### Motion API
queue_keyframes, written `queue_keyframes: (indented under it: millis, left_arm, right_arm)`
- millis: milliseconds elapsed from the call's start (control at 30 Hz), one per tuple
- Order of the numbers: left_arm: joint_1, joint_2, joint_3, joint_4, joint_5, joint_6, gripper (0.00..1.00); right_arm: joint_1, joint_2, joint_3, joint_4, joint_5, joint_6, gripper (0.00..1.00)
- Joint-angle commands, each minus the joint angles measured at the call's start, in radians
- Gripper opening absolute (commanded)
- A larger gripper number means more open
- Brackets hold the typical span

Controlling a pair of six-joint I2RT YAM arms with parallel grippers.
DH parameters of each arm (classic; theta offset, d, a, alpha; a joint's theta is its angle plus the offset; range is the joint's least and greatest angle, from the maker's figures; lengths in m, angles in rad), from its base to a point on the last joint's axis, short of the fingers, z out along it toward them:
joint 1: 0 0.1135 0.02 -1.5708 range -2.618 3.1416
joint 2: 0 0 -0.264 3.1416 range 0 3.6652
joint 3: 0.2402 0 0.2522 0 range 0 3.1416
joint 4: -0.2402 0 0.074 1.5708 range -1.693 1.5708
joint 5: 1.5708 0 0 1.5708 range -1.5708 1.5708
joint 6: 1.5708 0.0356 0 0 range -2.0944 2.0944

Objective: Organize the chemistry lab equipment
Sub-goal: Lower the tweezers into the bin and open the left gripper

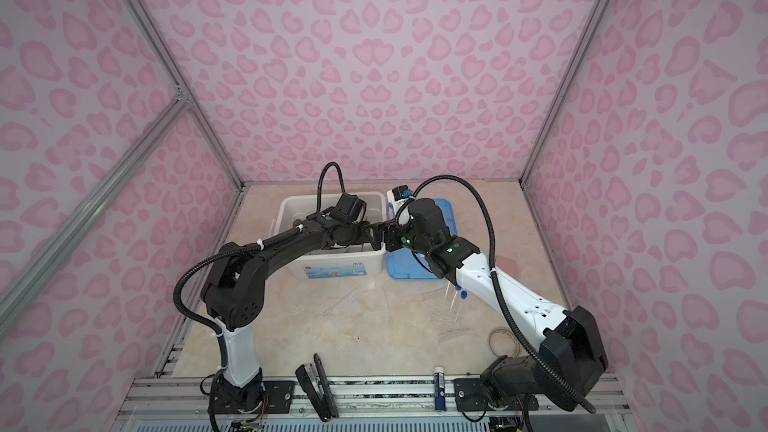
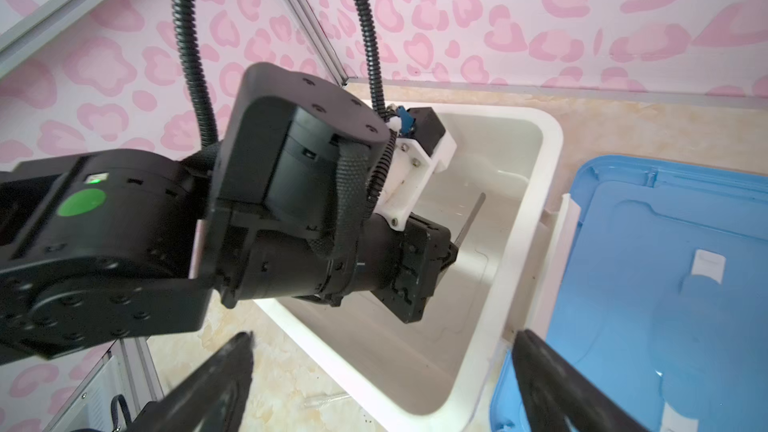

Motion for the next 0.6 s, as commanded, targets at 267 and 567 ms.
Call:
queue_keyframes:
  millis: [267,567]
  left_arm:
    - [0.003,0.063,-0.007,0.011,-0.012,-0.001,0.03]
    - [0.013,0.091,-0.011,-0.035,-0.058,-0.013,0.03]
  right_arm:
    - [0.001,0.010,-0.015,0.039,-0.011,-0.003,0.97]
    - [0.001,0.021,-0.015,0.043,-0.025,0.003,0.97]
